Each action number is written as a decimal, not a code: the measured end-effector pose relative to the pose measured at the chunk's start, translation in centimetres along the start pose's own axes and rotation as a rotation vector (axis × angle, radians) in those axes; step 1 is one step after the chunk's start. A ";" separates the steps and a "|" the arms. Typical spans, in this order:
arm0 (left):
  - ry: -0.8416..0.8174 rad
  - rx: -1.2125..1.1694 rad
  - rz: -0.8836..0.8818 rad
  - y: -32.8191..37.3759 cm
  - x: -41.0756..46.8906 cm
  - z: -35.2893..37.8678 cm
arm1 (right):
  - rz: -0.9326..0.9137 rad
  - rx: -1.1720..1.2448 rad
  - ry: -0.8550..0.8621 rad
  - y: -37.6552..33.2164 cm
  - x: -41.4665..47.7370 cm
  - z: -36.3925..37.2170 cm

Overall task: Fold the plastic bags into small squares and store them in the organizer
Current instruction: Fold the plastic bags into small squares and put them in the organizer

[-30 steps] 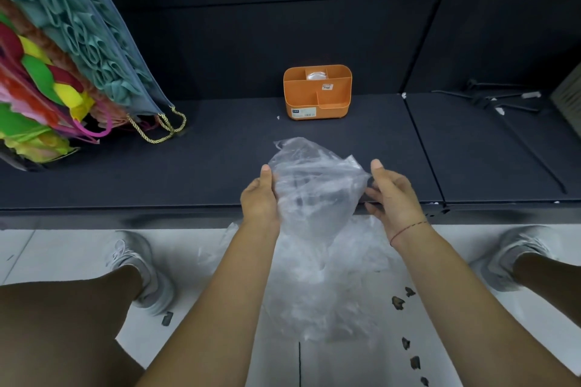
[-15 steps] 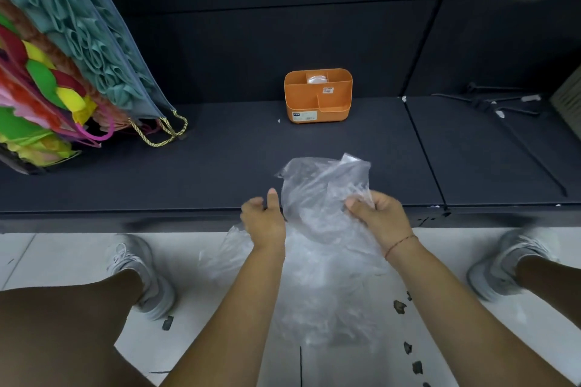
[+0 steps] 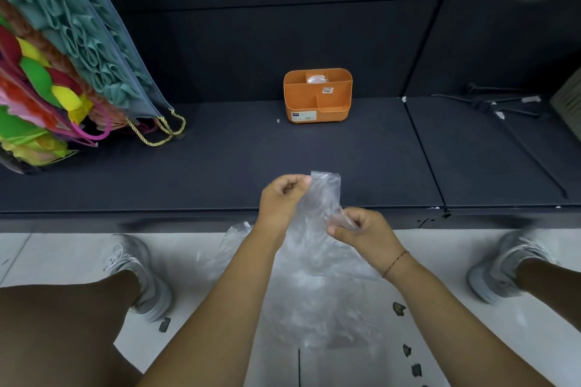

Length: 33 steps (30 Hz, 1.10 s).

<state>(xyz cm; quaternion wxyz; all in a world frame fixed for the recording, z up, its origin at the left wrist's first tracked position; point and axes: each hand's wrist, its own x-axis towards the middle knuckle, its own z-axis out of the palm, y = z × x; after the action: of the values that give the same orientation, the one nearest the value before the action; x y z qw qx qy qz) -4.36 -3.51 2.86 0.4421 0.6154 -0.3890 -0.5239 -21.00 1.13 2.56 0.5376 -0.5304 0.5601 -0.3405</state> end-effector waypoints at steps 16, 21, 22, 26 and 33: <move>-0.029 -0.060 -0.029 1.0 -0.1 1.2 | 0.143 0.211 -0.133 -1.7 0.0 -0.3; -0.077 -0.126 -0.036 1.1 -1.0 2.0 | 0.094 0.288 -0.012 -1.7 1.6 -0.7; -0.097 -0.151 -0.038 1.2 -1.2 2.2 | 0.093 0.274 -0.068 -1.7 1.8 -0.6; -0.035 -0.204 -0.073 1.4 -1.5 2.6 | 0.123 0.176 -0.028 -1.6 2.3 -0.3; 0.185 -0.100 0.025 0.8 -0.3 1.3 | 0.202 0.309 0.232 -1.3 2.7 -1.8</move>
<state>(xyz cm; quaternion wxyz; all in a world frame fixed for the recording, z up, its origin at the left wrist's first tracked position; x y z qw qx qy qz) -5.73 -3.65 3.59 0.5127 0.6336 -0.3275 -0.4779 -22.10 -2.05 3.53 0.5759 -0.3401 0.6096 -0.4254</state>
